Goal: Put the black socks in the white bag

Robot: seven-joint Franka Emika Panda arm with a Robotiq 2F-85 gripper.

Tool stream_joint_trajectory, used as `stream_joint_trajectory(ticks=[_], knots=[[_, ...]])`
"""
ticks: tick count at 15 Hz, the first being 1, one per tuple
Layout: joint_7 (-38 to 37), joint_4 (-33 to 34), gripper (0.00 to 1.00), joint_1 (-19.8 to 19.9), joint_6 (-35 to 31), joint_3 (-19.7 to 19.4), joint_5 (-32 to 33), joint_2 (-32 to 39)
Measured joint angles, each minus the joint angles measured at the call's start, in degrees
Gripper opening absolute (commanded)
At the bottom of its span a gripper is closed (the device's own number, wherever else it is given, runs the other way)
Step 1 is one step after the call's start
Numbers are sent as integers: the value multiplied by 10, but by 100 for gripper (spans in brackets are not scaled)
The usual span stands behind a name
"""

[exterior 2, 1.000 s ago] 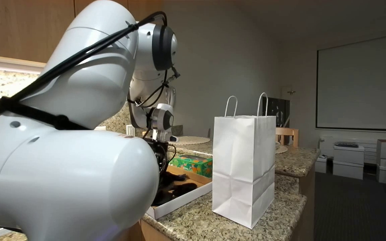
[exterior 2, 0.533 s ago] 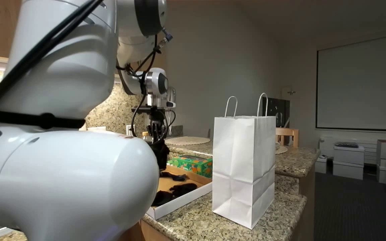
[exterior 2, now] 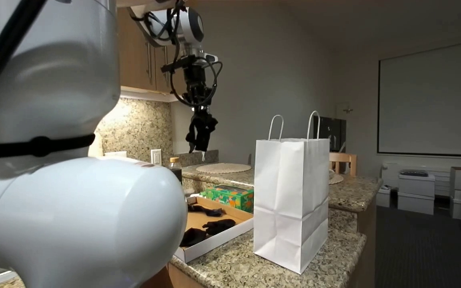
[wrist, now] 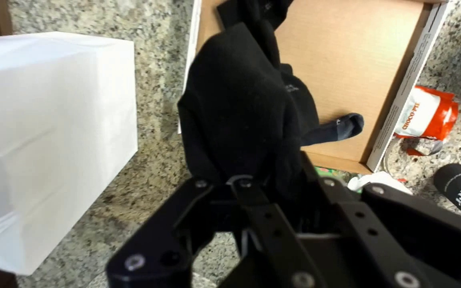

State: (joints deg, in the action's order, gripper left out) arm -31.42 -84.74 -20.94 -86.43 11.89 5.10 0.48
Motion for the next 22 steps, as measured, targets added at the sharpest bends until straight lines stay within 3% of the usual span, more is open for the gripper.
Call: stream_joint_trajectory(ticks=[5,10,14,20,21,22], knots=[[100,142,11,73,124,-29,8,-10],[214,241,11,147,153,-106,-10,6],[283,261,11,183,153,-146,-28,39],[311,260,10,188,153,-159,-28,102],[311,260,39,188,153,-161,-28,110],[311,259,40,189,153,-163,-28,116]])
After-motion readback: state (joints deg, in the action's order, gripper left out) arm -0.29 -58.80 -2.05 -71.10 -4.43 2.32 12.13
